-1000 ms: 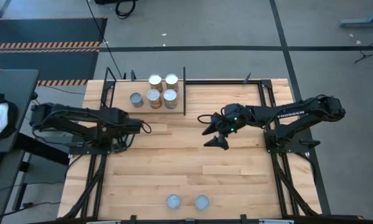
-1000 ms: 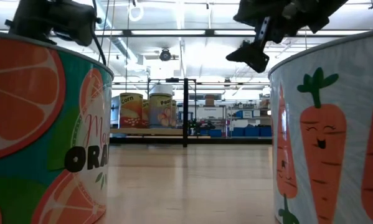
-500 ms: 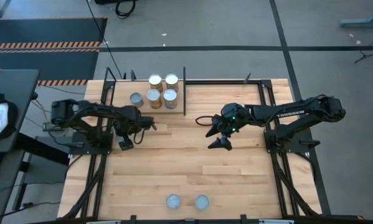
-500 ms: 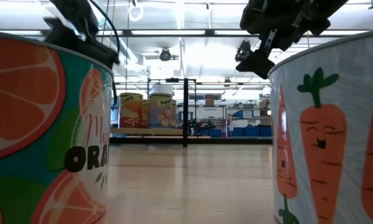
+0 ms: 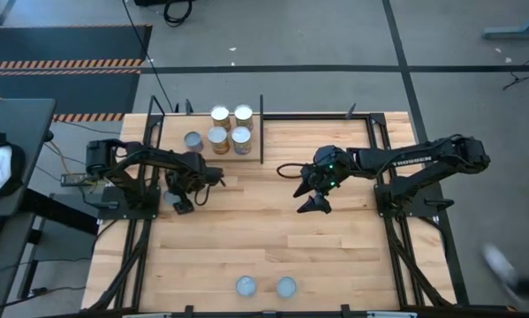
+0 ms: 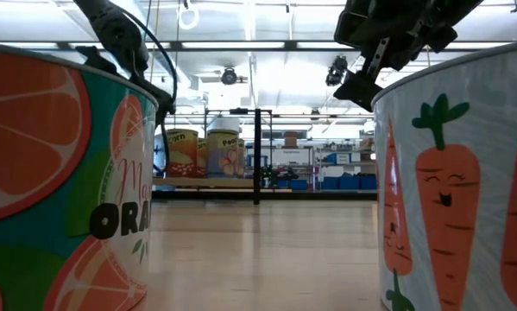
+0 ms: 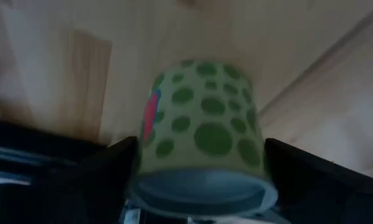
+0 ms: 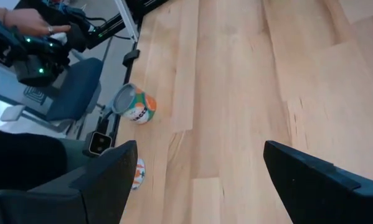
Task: Pick and place cans onto a shelf
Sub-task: Put the canned green peas on the shelf
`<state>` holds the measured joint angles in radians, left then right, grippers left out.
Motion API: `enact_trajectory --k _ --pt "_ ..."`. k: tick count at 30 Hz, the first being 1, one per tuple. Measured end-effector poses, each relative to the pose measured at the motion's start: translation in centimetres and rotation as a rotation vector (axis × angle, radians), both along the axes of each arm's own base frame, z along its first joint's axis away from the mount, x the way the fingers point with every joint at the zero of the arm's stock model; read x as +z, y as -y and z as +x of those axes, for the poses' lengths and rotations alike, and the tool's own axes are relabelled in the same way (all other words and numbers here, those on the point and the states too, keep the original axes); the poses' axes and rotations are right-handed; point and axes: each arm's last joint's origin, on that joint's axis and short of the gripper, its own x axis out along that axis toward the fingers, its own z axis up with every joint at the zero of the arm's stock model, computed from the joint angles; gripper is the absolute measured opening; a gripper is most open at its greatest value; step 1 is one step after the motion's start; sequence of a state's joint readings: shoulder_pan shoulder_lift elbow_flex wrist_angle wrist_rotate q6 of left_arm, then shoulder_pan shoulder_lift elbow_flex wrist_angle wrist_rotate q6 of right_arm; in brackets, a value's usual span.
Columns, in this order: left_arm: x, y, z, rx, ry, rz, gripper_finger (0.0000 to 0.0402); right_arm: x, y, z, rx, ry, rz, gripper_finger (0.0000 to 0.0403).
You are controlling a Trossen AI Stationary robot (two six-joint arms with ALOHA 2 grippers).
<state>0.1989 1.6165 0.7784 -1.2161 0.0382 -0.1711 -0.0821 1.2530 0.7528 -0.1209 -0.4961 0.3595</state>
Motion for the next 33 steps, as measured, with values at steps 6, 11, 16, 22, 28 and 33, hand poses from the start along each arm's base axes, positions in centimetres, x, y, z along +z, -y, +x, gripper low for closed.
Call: enact_trajectory --k 6,11,16,22,28,33 --pt "0.2 0.1 -0.3 -0.007 -0.034 -0.014 0.0355 0.1 0.2 0.1 0.000 0.018 -0.011 0.0357" --pt "0.2 0.1 -0.2 -0.013 -0.022 -0.027 0.0338 0.0 0.2 0.0 0.000 0.006 -0.009 0.0357" --pt "0.5 0.1 -0.5 0.010 -0.074 -0.021 0.0282 -0.1 0.2 -0.2 0.006 -0.016 -0.019 0.0357" --pt "4.8 -0.7 1.4 0.069 -0.075 0.051 0.0282 0.9 1.5 -1.4 -0.050 0.001 -0.031 0.0357" --pt "13.3 -5.8 3.6 0.267 0.185 0.261 0.0282 2.2 4.0 -2.6 -0.166 0.062 -0.042 0.0357" --pt "17.4 -13.2 1.2 0.603 0.316 0.416 0.0282 2.6 6.6 -3.1 -0.301 0.083 -0.025 0.0357"
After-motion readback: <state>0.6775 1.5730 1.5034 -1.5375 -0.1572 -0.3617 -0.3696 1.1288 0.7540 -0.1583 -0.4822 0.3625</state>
